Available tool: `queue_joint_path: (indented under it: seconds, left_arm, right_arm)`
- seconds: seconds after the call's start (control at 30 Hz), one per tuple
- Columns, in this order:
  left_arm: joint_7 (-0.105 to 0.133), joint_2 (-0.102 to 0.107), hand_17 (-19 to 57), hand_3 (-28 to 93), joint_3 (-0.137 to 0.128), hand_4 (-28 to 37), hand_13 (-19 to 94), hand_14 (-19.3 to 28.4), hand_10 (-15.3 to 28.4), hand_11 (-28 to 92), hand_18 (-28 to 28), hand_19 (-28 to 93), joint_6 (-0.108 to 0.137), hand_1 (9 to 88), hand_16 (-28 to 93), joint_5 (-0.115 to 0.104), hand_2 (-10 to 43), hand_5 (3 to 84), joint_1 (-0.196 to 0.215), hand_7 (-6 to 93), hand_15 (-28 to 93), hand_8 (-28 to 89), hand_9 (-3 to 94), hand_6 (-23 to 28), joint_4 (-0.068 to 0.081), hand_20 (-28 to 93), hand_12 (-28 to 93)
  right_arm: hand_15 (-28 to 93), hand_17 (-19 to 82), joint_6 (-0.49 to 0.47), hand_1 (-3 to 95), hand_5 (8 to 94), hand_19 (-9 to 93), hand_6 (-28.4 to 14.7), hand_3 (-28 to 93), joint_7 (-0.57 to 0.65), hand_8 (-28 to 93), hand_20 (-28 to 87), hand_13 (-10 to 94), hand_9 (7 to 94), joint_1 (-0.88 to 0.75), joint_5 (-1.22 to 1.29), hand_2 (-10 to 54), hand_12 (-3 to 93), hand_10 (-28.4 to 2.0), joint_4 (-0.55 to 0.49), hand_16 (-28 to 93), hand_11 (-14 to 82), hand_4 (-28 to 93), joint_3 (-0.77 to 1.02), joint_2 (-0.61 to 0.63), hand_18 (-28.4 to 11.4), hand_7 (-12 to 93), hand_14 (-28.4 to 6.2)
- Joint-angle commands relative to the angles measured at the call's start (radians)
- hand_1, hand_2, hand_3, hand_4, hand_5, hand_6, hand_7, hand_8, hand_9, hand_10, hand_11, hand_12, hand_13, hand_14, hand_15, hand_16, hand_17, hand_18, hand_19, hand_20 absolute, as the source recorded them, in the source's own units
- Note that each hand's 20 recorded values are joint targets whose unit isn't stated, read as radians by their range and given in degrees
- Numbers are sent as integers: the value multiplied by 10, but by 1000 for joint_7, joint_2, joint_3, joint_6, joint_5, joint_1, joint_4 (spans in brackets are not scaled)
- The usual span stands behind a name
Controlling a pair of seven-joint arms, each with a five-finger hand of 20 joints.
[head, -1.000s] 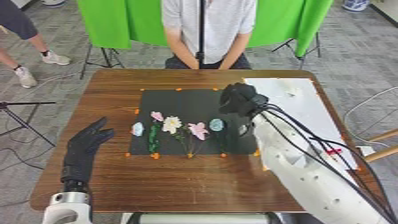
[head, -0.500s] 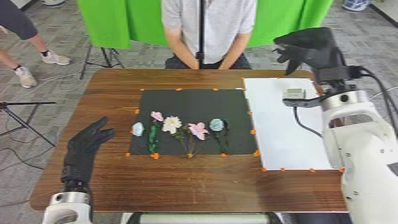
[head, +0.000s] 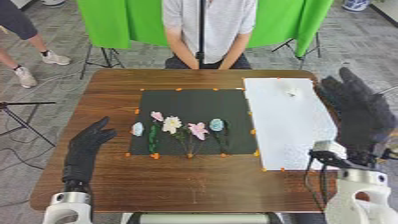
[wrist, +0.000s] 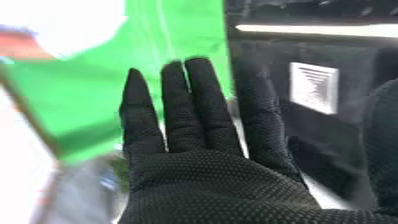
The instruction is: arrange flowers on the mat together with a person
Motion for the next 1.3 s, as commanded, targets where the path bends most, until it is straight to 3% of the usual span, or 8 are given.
queue_joint_path:
  seconds: [0.03,0.4,0.77,1.3]
  left_arm:
    - [-10,-8,61,702,3,-199,387,173,148,204,114,102,-21,238,-4,7,3,486,7,120,194,-67,506,15,-9,152,144]
    - [-2,-7,64,693,3,-224,388,173,150,200,111,97,-20,225,-5,2,11,485,4,116,188,-64,505,20,-19,151,144]
    - [12,-5,71,693,-2,-240,389,174,151,200,112,112,-13,217,-4,-25,15,486,0,115,189,-64,505,22,-20,158,144]
    - [12,0,68,698,-3,-241,390,175,151,201,113,110,-17,214,-4,-19,14,486,0,115,193,-64,505,22,-11,155,145]
  right_arm:
    - [71,191,-34,27,392,38,16,770,4,-80,270,289,388,-134,-68,17,115,-133,29,113,34,-188,-17,-19,-150,74,-114]
    - [85,187,-4,21,388,33,13,772,16,-81,260,286,386,-116,-53,21,107,-135,42,90,37,-193,-42,-7,-150,76,-115]
    - [94,190,17,27,385,33,14,780,5,-81,261,291,386,-111,-52,14,107,-133,49,81,38,-189,-41,0,-149,79,-112]
    - [106,196,19,37,384,36,13,787,1,-82,265,306,389,-106,-49,3,110,-132,54,82,40,-189,-36,9,-149,84,-112]
